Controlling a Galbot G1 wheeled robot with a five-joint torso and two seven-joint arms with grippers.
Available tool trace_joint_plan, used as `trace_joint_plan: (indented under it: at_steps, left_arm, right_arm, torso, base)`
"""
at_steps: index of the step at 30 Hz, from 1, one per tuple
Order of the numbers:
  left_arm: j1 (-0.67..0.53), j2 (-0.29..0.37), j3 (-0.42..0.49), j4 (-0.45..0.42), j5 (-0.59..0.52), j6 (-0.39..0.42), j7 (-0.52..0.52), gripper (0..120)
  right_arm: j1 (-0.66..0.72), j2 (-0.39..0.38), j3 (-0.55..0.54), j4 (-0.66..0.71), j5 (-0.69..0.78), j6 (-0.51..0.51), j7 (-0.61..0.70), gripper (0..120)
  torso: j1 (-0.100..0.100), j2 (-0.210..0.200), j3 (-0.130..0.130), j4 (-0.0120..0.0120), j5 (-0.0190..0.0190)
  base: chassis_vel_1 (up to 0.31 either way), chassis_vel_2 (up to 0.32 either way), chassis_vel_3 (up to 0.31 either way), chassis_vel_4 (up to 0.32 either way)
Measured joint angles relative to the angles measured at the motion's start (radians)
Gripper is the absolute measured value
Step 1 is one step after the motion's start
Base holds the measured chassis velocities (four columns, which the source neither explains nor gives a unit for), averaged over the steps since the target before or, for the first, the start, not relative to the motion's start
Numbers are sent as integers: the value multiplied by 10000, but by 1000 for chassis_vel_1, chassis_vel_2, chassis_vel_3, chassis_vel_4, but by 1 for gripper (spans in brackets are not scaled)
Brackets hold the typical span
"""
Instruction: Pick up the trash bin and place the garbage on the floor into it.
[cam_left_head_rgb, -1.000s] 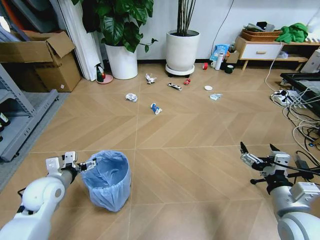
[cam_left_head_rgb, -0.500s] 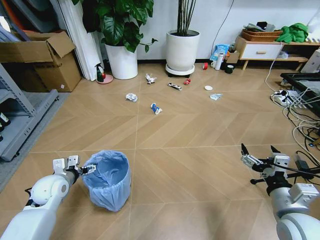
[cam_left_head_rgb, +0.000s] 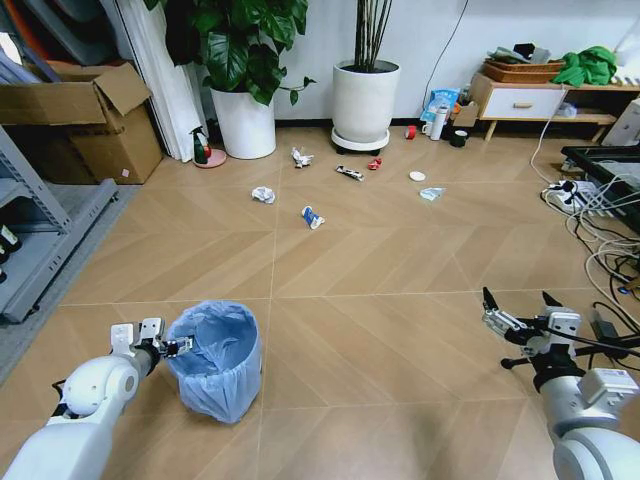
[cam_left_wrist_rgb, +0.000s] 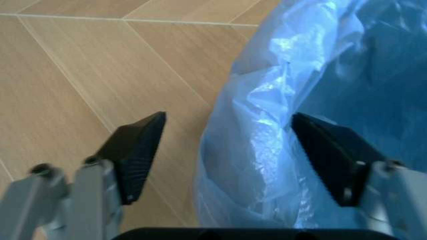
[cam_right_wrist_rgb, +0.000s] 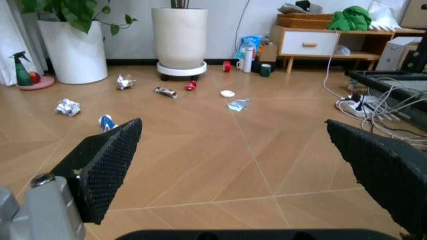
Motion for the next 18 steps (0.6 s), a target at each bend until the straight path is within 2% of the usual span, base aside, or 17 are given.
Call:
trace_joint_plan:
  at_steps: [1, 3, 5, 8, 11, 12, 13, 15, 16, 18]
  left_arm:
    - [0, 0, 0, 0, 0, 0, 0, 72]
    - [-81, 0, 41, 97, 20, -3, 2, 62]
    - [-105, 0, 55, 122, 29, -3, 8, 60]
    - [-163, 0, 122, 245, 124, 0, 59, 45]
    - [-167, 12, 150, 259, 165, 7, 99, 38]
    - [-176, 15, 187, 252, 218, 10, 116, 30]
    - [-176, 15, 187, 252, 218, 10, 116, 30]
    - [-184, 9, 217, 189, 256, 13, 93, 20]
    - [-184, 9, 217, 189, 256, 13, 93, 20]
    - [-173, 7, 219, 134, 306, 13, 69, 11]
  right_arm:
    - [0, 0, 0, 0, 0, 0, 0, 100]
    - [6, -3, -2, -1, -1, 11, -6, 100]
    - [8, -4, -4, -1, -1, 13, -7, 100]
    - [13, -6, -11, 2, -1, 29, -15, 100]
    - [14, -12, -11, 5, -1, 45, -17, 100]
    - [22, -19, -9, 6, 1, 64, -18, 100]
    - [22, -19, -9, 6, 1, 64, -18, 100]
    - [53, -25, -19, -20, -21, 89, -14, 100]
    - [53, -25, -19, -20, -21, 89, -14, 100]
    - [56, -9, -52, -35, -84, 100, -12, 100]
  torso:
    - [0, 0, 0, 0, 0]
    - [0, 0, 0, 0, 1]
    - [0, 0, 0, 0, 0]
    - [0, 0, 0, 0, -6]
    - [0, 0, 2, 2, -15]
    - [0, 0, 2, 0, -5]
    - [0, 0, 2, 0, -5]
    - [0, 0, 1, 1, -3]
    - [0, 0, 1, 1, -3]
    - [0, 0, 1, 0, -3]
  base:
    - [0, 0, 0, 0]
    - [0, 0, 0, 0]
    - [0, 0, 0, 0]
    - [0, 0, 0, 0]
    - [0, 0, 0, 0]
    - [0, 0, 0, 0]
    - [0, 0, 0, 0]
    - [0, 0, 0, 0]
    - [0, 0, 0, 0]
    - [0, 0, 0, 0]
